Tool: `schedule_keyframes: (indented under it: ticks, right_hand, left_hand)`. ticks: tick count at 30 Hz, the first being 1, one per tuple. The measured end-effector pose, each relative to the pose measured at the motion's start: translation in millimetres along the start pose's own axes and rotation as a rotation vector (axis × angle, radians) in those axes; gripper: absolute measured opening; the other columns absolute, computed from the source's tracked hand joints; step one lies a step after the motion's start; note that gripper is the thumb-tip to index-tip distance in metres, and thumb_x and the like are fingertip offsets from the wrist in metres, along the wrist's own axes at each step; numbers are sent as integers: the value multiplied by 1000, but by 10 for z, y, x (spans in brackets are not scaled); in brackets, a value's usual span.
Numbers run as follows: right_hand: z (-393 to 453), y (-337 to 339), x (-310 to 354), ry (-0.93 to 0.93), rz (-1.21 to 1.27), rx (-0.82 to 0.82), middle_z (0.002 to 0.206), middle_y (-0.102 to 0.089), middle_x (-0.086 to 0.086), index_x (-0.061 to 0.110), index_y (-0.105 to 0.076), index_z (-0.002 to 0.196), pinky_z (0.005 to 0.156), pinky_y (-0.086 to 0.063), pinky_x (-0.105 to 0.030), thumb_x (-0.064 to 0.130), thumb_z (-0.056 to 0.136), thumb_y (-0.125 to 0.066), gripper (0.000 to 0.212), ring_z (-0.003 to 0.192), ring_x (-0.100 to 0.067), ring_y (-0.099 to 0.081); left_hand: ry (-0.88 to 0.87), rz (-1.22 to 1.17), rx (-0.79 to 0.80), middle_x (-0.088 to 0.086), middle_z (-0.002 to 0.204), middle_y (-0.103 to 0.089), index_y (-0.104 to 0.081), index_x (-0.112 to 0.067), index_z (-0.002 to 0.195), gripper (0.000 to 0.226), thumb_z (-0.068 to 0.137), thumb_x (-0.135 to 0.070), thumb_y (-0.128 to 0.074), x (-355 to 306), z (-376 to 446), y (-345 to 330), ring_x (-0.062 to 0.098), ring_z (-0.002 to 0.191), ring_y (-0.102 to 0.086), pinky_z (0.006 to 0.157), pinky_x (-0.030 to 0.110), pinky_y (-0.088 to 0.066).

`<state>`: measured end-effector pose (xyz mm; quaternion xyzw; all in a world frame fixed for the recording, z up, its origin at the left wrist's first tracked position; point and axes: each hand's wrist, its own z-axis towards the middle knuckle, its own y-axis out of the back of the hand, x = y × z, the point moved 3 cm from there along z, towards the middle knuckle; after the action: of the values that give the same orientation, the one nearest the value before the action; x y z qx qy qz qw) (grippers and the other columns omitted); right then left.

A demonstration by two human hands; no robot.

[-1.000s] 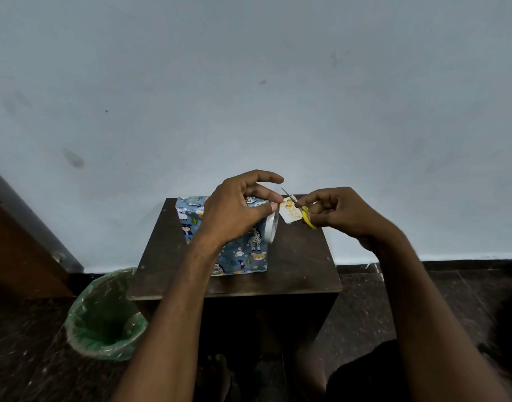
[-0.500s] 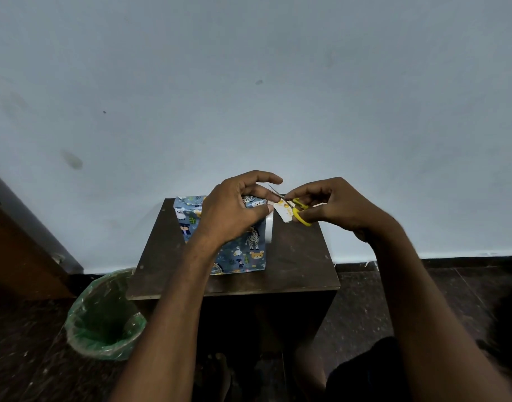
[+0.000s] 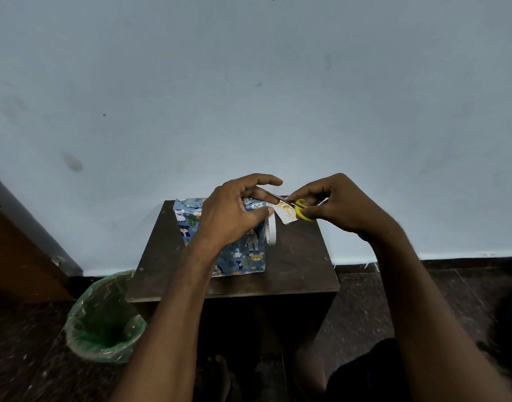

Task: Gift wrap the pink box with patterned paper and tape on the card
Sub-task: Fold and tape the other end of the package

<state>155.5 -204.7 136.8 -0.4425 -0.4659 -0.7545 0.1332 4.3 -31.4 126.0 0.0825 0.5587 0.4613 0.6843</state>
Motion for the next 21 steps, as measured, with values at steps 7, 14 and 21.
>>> schedule_keyframes:
  ticks: [7,14,21]
  right_hand:
    - [-35,29,-58,-9,89,47,87,-79,-3,24,-81,110,80,-57,-28,-2,84,-79,37,87,-18,-73]
    - [-84,-26,-162,-90,193,134,103,-78,-8,26,-82,110,85,-62,-31,-5,76,-84,47,102,-17,-73]
    - [-58,-126,-218,-108,121,146,96,-78,-9,23,-83,102,76,-60,-28,-8,76,-79,40,88,-11,-70]
  left_hand:
    - [3,24,-4,-37,99,-74,-65,-52,131,51,89,-27,-83,4,-11,3,-6,110,-67,91,39,-57]
    - [-1,29,-5,-37,101,-74,-66,-54,132,53,88,-28,-84,21,-4,-8,-8,113,-65,91,31,-54]
    - [15,32,4,-38,102,-74,-61,-53,140,63,88,-26,-84,41,10,-15,-9,115,-65,95,37,-57]
